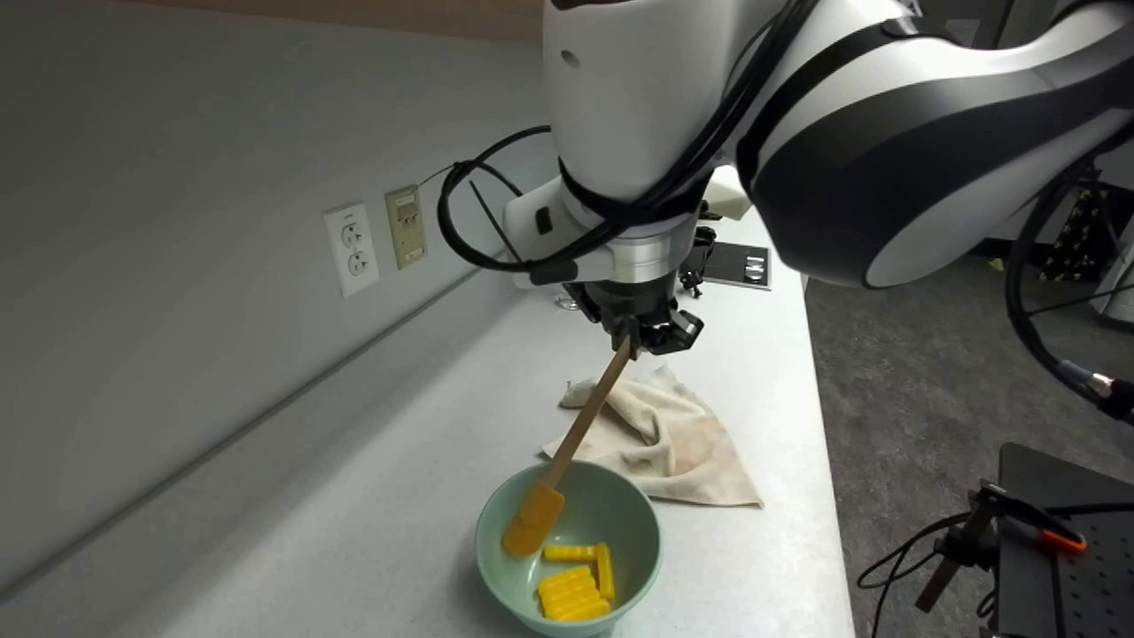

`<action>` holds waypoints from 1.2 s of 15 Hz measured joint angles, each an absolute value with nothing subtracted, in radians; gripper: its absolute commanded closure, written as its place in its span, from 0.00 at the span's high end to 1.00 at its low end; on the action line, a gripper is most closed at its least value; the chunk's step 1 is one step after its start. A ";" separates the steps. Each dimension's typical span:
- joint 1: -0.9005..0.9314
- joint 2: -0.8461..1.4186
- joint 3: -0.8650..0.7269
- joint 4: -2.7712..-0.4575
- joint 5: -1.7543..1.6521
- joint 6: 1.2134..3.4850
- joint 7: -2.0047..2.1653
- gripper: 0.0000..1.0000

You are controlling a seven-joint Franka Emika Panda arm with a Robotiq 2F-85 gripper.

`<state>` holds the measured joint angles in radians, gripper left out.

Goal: Use the wooden spatula to stir the contents in the green bowl

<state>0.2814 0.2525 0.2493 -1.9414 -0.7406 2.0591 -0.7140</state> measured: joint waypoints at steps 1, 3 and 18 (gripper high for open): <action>0.282 0.253 0.250 -1.941 -0.753 2.058 -0.709 0.04; 0.282 0.253 0.252 -1.941 -0.766 2.057 -0.708 0.04; 0.282 0.287 0.272 -1.964 -0.726 2.061 -0.751 0.04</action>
<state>0.2816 0.2872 0.2724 -1.9641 -0.7261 2.0607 -0.7508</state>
